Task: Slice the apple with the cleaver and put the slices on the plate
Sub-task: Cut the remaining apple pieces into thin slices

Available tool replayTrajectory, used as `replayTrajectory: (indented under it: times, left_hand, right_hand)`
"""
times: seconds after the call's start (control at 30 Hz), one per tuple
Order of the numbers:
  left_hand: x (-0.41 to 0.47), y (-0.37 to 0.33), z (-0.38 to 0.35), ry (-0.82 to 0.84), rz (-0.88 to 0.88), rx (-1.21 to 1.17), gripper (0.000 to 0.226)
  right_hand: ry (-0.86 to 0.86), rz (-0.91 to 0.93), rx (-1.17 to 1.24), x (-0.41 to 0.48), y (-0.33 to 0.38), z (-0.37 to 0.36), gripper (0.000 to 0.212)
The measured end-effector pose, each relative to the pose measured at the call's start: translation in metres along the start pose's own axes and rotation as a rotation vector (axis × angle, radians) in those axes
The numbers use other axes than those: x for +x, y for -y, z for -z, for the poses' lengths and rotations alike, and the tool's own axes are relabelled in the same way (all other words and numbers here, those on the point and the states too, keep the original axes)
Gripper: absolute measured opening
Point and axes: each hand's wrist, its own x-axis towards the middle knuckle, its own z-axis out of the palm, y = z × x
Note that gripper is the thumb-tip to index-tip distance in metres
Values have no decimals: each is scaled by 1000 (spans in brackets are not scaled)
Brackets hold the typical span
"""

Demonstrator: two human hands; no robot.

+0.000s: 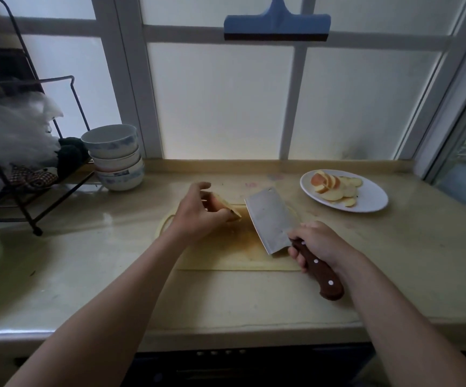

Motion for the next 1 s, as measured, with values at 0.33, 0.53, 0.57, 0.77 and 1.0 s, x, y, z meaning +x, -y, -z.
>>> replayTrajectory:
  times: [0.33,0.53,0.57,0.77,1.0]
  left_hand:
    - [-14,2,-13,95,-78,20,76]
    - [-17,4,-16,88,-97,50,78]
    - [-17,3,-16,81,-93,52,78]
    - [-17,4,-17,65,-60,49,76]
    - [-14,9,-14,51,-10,-43,52]
  right_hand:
    - [1,8,-7,2,-3,-1,11]
    - [-8,16,-12,4,-6,-5,12]
    - [-10,15,-14,5,-6,-5,12]
    - [-6,16,-21,7,-7,-4,7]
    - [-2,26,-21,4,-8,-4,6]
